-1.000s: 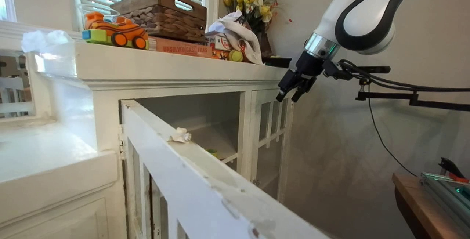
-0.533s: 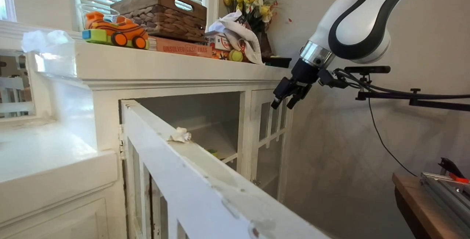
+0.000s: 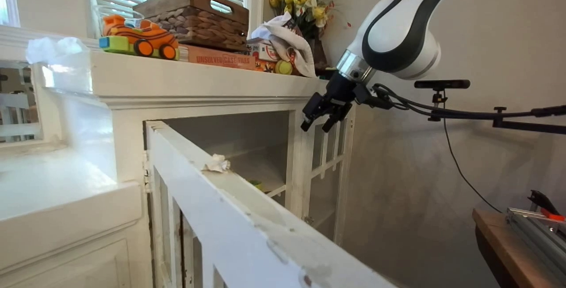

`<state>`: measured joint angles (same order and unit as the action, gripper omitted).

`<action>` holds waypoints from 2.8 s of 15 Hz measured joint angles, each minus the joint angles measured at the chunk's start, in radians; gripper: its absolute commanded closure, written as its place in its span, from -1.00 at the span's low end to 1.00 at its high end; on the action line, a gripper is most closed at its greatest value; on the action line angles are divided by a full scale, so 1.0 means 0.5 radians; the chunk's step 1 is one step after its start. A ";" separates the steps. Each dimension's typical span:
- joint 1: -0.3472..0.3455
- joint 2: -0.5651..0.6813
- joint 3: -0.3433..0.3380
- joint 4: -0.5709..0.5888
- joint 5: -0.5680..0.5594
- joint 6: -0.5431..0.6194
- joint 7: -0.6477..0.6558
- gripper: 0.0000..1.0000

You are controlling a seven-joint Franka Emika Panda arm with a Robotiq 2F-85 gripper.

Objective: Remove the pink bowl from the cabinet

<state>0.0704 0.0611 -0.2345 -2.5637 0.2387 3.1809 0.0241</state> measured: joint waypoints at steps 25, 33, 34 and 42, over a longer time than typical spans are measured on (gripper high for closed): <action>-0.977 0.791 1.021 0.399 0.059 0.302 -0.336 -1.00; -1.231 0.837 1.270 0.427 0.043 0.301 -0.342 -1.00; -1.261 0.858 1.304 0.451 0.026 0.301 -0.350 -1.00; -1.302 1.106 1.376 0.698 -0.357 0.295 -0.386 -1.00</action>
<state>-0.5804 0.6140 0.4537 -2.2150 0.0602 3.3282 -0.1688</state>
